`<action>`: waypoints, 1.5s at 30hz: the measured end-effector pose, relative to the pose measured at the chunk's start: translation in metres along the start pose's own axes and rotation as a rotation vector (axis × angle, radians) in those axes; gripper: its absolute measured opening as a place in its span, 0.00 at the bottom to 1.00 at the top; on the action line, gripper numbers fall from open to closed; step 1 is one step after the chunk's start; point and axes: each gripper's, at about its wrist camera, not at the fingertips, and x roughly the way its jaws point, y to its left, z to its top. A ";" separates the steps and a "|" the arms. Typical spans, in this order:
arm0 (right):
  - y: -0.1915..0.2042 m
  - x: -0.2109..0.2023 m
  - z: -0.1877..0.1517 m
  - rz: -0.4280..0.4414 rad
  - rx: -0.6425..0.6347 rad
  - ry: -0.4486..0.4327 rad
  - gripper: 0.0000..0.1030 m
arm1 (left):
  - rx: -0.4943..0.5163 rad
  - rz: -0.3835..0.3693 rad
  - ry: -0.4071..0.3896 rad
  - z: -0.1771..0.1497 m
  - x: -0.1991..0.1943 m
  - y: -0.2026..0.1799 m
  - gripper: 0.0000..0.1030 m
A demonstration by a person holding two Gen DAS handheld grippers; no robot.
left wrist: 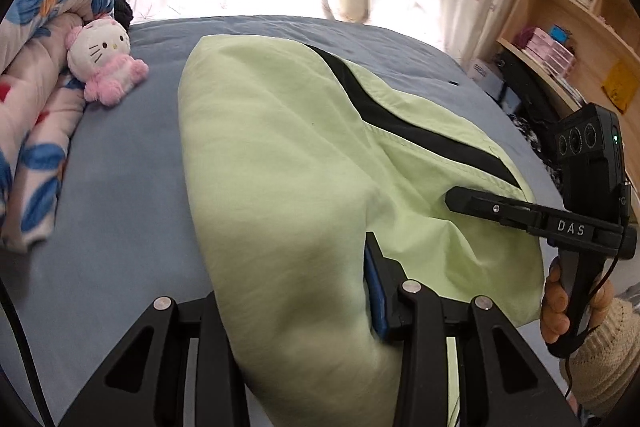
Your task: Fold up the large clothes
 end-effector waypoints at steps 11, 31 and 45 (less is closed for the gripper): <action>-0.086 0.151 0.005 -0.111 0.046 0.080 0.15 | -0.113 0.064 0.135 -0.016 0.163 0.144 0.62; -0.014 0.090 -0.027 -0.255 -0.120 -0.031 0.43 | -0.101 0.248 -0.079 -0.047 0.081 0.087 0.46; -0.070 0.109 -0.042 -0.346 -0.028 0.062 0.00 | -0.030 0.380 -0.037 -0.082 0.107 0.065 0.38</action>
